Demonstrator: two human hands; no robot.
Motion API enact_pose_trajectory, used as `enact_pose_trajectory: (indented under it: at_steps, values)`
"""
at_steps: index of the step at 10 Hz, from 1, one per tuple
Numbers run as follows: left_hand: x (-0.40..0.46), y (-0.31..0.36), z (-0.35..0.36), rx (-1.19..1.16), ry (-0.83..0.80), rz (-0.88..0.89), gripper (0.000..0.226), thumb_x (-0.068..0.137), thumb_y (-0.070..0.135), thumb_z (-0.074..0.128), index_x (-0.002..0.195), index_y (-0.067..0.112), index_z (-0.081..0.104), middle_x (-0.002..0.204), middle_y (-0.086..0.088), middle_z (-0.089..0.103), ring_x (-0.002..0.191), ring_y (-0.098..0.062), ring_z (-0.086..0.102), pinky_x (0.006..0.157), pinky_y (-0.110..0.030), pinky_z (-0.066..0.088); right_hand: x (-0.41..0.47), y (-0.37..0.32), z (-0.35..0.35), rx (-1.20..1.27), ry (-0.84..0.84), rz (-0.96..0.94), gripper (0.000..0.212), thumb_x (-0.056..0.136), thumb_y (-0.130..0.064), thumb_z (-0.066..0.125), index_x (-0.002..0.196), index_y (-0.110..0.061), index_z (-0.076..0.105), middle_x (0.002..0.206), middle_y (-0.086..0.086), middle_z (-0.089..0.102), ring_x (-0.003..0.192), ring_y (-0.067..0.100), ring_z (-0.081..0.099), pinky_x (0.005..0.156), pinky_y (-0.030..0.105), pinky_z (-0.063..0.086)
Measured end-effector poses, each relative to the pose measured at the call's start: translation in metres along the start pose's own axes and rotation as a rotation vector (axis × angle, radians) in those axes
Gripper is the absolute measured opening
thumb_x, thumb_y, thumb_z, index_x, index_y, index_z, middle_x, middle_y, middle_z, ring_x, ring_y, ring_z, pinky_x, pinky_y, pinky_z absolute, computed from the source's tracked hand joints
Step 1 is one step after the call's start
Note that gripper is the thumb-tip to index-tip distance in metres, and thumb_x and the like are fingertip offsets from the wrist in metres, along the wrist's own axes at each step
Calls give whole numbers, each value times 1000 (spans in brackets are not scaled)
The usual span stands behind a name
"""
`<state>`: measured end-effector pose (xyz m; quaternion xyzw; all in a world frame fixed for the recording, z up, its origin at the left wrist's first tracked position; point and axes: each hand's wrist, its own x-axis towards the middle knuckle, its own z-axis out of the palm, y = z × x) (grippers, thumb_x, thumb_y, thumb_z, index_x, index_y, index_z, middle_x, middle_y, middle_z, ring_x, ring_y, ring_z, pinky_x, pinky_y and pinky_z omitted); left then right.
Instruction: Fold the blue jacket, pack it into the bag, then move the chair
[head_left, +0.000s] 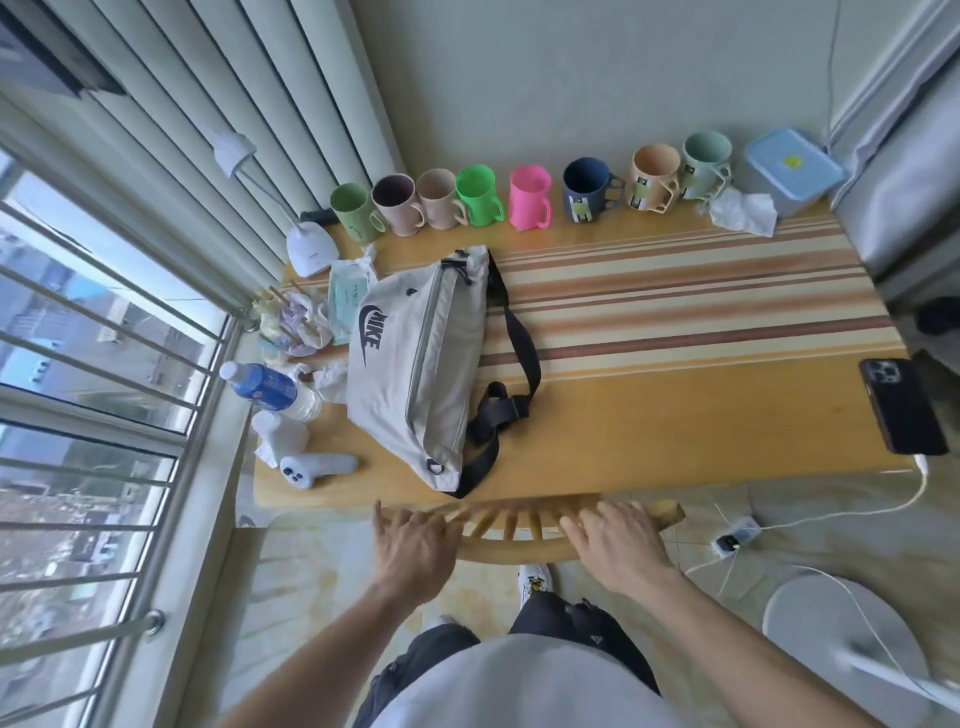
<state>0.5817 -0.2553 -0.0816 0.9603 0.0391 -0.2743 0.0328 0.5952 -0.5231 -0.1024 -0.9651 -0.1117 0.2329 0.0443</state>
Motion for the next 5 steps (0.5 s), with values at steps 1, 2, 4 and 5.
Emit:
enact_pose_trajectory:
  at_steps: [1, 2, 4, 5]
  values:
    - [-8, 4, -4, 106, -25, 150, 49, 104, 43, 22, 116, 30, 67, 125, 0, 70, 118, -27, 59, 116, -51, 26, -4, -13, 4, -22, 30, 15, 114, 76, -61, -32, 108, -22, 69, 110, 4, 71, 106, 27, 63, 104, 47, 35]
    - [-15, -5, -1, 165, 26, 226, 57, 102, 44, 14, 118, 28, 66, 123, -4, 70, 115, -29, 59, 109, -46, 34, -10, -19, 8, -21, 42, 59, 118, 73, -61, -37, 106, -23, 70, 111, 2, 72, 109, 25, 61, 105, 47, 31]
    - [-40, -32, 11, 12, 94, 337, 56, 101, 53, 31, 142, 22, 52, 144, -3, 58, 138, -24, 45, 119, -41, 30, -44, -47, 5, 49, 123, 155, 53, 103, -54, 24, 113, -24, 67, 118, 0, 69, 114, 22, 57, 110, 40, 32]
    - [-56, -48, 7, -137, 135, 403, 48, 102, 43, 44, 144, 20, 51, 154, -2, 47, 145, -24, 36, 114, -41, 40, -71, -72, 9, 205, 218, 202, 42, 102, -47, 38, 130, -22, 58, 136, 0, 56, 126, 23, 50, 102, 38, 42]
